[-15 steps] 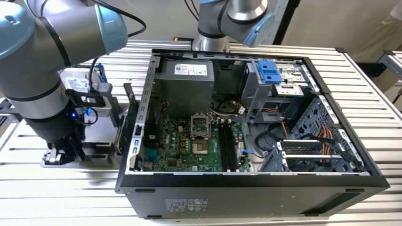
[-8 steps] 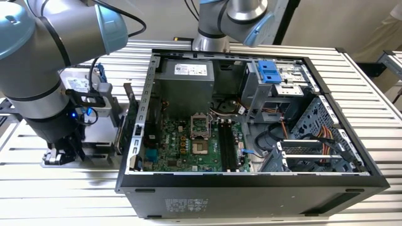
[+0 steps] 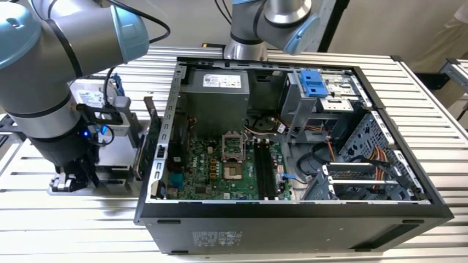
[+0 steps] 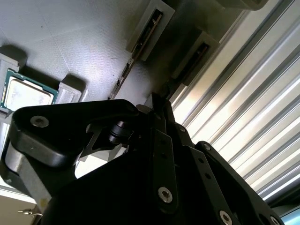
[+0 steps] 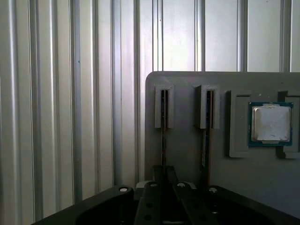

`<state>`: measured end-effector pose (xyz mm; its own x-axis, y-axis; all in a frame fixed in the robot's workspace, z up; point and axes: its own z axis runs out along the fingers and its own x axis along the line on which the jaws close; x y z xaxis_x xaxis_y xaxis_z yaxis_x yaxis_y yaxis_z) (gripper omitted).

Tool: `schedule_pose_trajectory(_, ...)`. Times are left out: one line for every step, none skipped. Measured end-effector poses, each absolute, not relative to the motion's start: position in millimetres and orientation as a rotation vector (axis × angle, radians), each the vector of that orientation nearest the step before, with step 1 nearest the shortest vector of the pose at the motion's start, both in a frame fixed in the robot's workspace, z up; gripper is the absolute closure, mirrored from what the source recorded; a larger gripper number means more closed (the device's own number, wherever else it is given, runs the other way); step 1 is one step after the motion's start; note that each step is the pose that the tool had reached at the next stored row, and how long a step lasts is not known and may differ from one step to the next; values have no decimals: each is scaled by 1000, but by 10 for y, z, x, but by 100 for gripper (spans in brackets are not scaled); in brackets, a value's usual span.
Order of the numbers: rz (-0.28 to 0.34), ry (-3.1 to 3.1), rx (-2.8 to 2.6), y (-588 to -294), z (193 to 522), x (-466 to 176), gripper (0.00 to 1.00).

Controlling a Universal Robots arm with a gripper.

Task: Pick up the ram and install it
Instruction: 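Pick up the ram and move it above insertion slot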

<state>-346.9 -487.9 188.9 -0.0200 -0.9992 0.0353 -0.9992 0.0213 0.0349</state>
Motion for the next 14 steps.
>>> schedule_pose_trajectory(0,-2209,2164,-4879,1891,-3469,100)
schedule_pose_trajectory(0,-2209,2164,-4879,1895,-3469,100)
schedule_pose_trajectory(0,-2210,2164,-4879,1898,-3469,100)
schedule_pose_trajectory(0,-2210,2165,-4878,1904,-3469,100)
schedule_pose_trajectory(0,-2210,2165,-4878,1912,-3468,100)
schedule_pose_trajectory(0,-2209,2164,-4878,1926,-3469,100)
schedule_pose_trajectory(0,-2209,2164,-4879,1937,-3469,100)
schedule_pose_trajectory(0,-2209,2164,-4879,1947,-3469,100)
schedule_pose_trajectory(0,-2209,2164,-4879,1958,-3469,100)
schedule_pose_trajectory(0,-2209,2164,-4879,1970,-3469,100)
schedule_pose_trajectory(0,-2209,2164,-4879,1981,-3469,100)
schedule_pose_trajectory(0,-2209,2164,-4879,1995,-3469,100)
schedule_pose_trajectory(0,-2209,2164,-4879,2006,-3469,100)
schedule_pose_trajectory(0,-2209,2164,-4879,2031,-3470,100)
